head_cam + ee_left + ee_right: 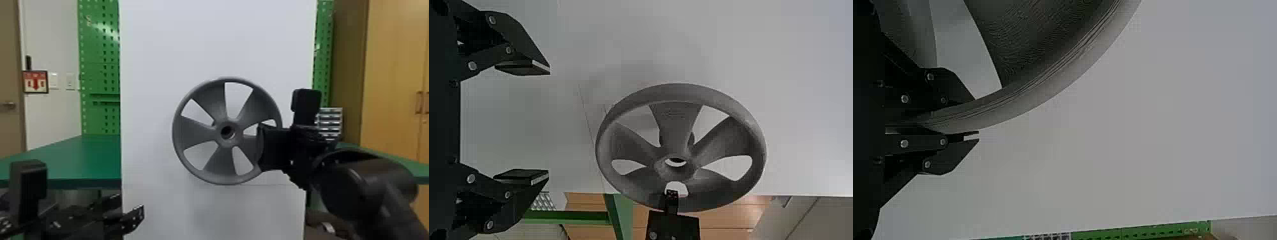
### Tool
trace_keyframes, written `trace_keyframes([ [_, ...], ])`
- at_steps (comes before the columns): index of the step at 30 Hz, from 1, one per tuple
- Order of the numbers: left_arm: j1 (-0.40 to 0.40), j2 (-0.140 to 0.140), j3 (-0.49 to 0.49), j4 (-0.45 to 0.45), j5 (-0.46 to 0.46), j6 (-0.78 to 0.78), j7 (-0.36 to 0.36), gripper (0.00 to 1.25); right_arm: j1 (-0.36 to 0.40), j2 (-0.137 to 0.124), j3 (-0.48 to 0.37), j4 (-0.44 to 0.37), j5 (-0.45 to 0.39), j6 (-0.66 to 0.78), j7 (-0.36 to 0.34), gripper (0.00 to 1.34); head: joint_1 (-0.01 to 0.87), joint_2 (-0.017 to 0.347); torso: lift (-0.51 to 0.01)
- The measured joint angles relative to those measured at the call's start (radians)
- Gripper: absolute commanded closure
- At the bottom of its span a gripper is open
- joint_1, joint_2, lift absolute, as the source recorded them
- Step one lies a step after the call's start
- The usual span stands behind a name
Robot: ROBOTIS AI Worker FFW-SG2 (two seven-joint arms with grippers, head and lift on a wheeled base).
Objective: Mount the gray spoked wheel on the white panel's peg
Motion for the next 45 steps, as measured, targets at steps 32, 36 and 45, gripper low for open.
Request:
trace_keyframes([
  [32,-0.004,0.003,-0.007,0.002,-0.002,0.000,0.000,0.51,-0.033,0.012,0.014,0.057,0.017,-0.039,0.011,1.18,0.091,-0.008,-0.481],
  [36,-0.005,0.003,-0.009,0.002,-0.003,0.000,0.000,0.51,-0.037,0.012,0.011,0.066,0.017,-0.043,0.011,1.18,0.091,-0.008,-0.481],
  [45,-0.010,0.007,-0.014,0.004,-0.002,0.000,0.000,0.51,-0.049,0.016,0.002,0.097,0.008,-0.057,0.010,1.18,0.091,-0.008,-0.481],
])
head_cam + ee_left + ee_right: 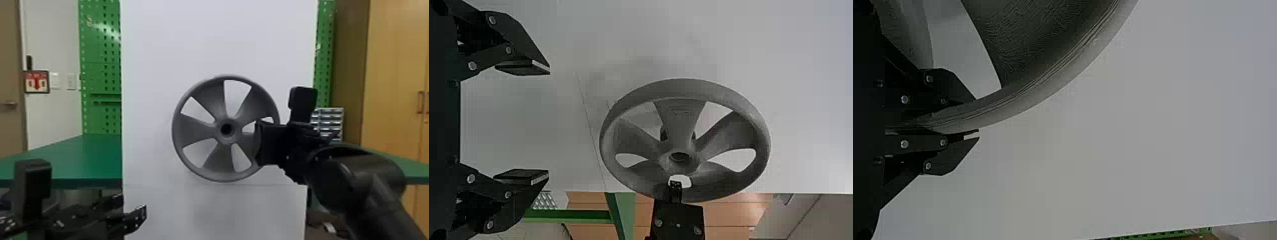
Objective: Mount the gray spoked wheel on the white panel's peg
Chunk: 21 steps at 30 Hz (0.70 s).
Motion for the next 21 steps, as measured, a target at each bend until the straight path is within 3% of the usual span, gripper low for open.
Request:
trace_keyframes([
  [21,-0.005,0.006,-0.008,0.000,-0.001,0.000,0.000,0.51,-0.041,0.023,-0.024,0.094,-0.040,-0.053,-0.052,1.18,0.091,-0.008,-0.481],
])
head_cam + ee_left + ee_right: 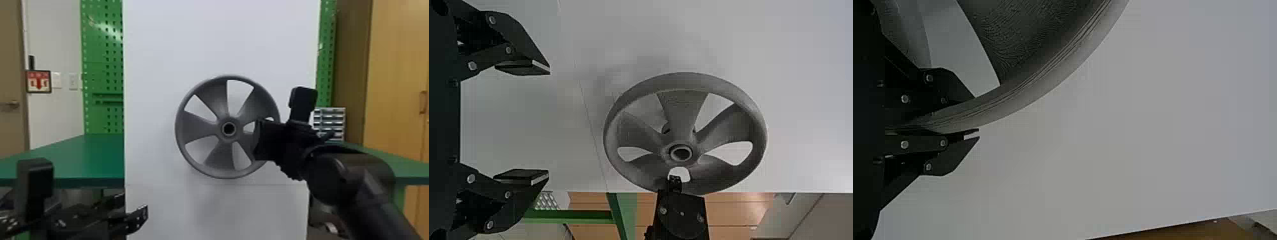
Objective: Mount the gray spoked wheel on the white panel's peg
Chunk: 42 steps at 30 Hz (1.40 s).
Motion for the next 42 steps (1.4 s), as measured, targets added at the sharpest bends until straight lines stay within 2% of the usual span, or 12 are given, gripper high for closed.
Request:
trace_keyframes([
  [12,-0.001,0.003,0.000,0.000,0.000,0.000,0.000,0.51,-0.020,-0.002,-0.020,0.049,0.005,-0.019,0.000,1.18,0.091,-0.008,-0.481],
  [22,0.001,0.003,0.000,0.000,0.000,0.000,0.000,0.51,-0.019,-0.004,-0.021,0.057,0.007,-0.030,0.000,1.18,0.091,-0.008,-0.481],
  [30,0.001,0.003,0.000,0.000,-0.001,0.000,0.000,0.51,-0.014,-0.004,-0.019,0.059,0.004,-0.049,0.000,0.94,0.091,-0.008,-0.481],
  [33,0.001,0.003,0.000,0.000,-0.001,0.000,0.000,0.51,-0.012,-0.004,-0.019,0.059,0.000,-0.058,0.000,0.78,0.091,-0.008,-0.481],
  [36,0.001,0.003,0.000,0.000,-0.002,0.000,0.000,0.51,-0.010,-0.004,-0.019,0.059,-0.003,-0.067,0.000,0.72,0.091,-0.008,-0.481],
  [39,0.001,0.003,0.000,0.000,-0.002,0.000,0.000,0.51,-0.009,-0.004,-0.019,0.059,-0.003,-0.072,0.000,0.60,0.091,-0.008,-0.481],
  [42,0.001,0.003,-0.001,0.000,-0.002,0.000,0.000,0.51,-0.008,-0.004,-0.019,0.059,-0.004,-0.076,0.000,0.58,0.091,-0.008,-0.481],
])
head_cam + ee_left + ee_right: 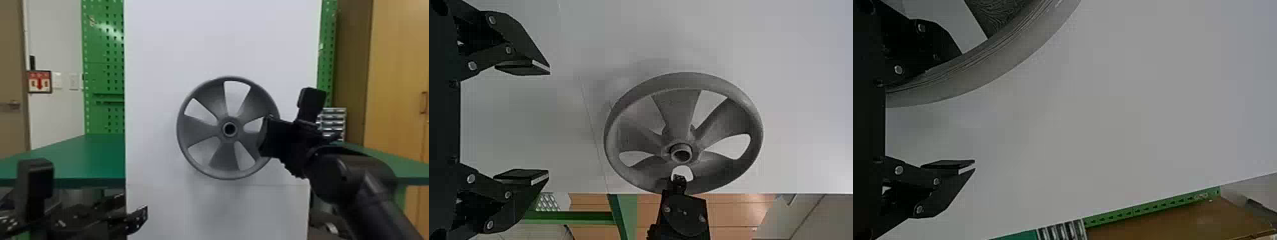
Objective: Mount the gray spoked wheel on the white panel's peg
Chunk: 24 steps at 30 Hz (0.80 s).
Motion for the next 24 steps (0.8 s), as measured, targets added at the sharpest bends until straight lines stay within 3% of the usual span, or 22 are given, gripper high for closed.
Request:
trace_keyframes([
  [9,-0.001,0.000,-0.001,0.000,0.001,0.000,0.000,0.51,0.003,-0.001,-0.002,0.003,-0.001,-0.008,-0.002,0.42,0.091,-0.008,-0.481],
  [17,-0.001,0.000,0.000,0.000,0.002,0.000,0.000,0.51,0.004,0.000,-0.021,0.020,0.025,-0.014,0.102,0.21,0.091,-0.008,-0.481],
  [24,-0.001,0.000,0.000,0.000,0.002,0.000,0.000,0.51,0.002,0.001,-0.028,0.028,0.050,-0.015,0.144,0.07,0.091,-0.008,-0.481],
])
